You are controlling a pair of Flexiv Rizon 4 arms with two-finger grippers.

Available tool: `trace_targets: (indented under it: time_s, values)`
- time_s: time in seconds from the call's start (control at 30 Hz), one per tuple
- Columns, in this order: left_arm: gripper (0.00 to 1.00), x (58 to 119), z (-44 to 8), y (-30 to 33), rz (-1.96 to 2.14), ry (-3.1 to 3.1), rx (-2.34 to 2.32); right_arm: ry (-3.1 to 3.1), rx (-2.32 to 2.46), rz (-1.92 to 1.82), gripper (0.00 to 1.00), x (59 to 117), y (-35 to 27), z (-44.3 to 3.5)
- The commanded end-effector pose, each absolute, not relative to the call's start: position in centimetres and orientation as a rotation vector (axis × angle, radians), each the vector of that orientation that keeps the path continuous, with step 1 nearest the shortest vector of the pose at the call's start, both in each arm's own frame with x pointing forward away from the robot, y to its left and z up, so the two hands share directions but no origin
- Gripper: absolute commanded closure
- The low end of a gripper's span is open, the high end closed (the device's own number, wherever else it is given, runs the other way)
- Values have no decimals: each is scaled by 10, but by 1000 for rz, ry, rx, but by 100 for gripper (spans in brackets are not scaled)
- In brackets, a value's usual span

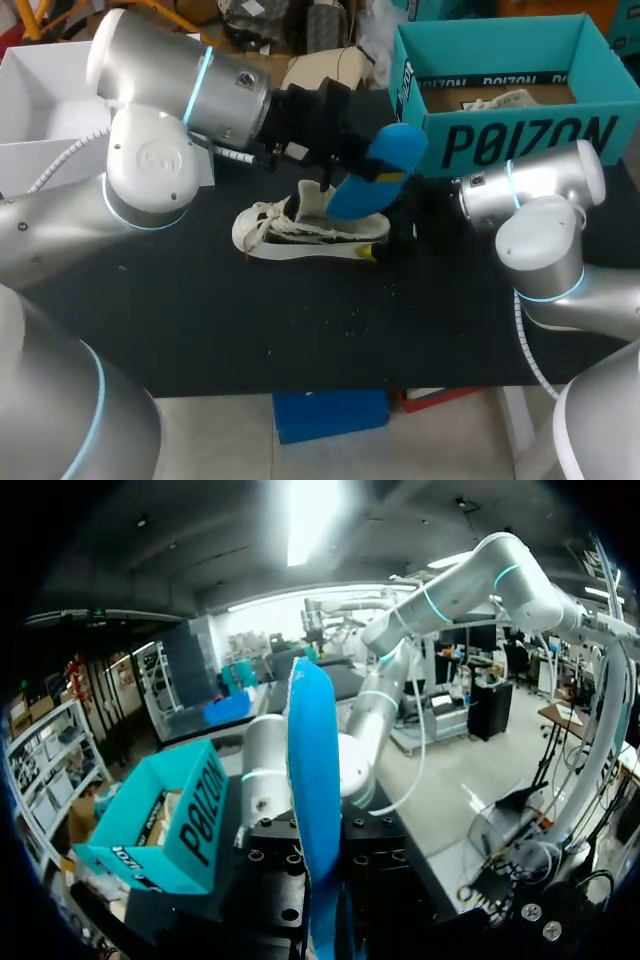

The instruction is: Take the shoe out of the shoebox, open the shoe tongue, remove and reinsert the insole, then place the shoe into the shoebox

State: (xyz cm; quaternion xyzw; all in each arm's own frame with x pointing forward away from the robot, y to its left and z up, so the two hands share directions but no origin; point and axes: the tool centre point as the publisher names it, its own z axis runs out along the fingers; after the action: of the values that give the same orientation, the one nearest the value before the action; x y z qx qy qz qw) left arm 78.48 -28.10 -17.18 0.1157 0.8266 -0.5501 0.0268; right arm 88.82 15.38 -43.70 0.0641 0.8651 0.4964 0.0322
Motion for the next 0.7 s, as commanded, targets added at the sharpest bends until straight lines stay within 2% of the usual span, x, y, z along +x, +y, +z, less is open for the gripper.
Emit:
trace_targets:
  time_s: [0.03,0.33,0.7]
  values:
    - [100,783,-176,-281,-1796,2488,359,2666,198,1527,100,891,153,-439]
    - [100,748,-158,-241,-2093,2641,-218,2666,198,1527,100,891,153,-439]
    - [100,732,-100,-236,-2314,2614,-384,2666,198,1527,100,891,153,-439]
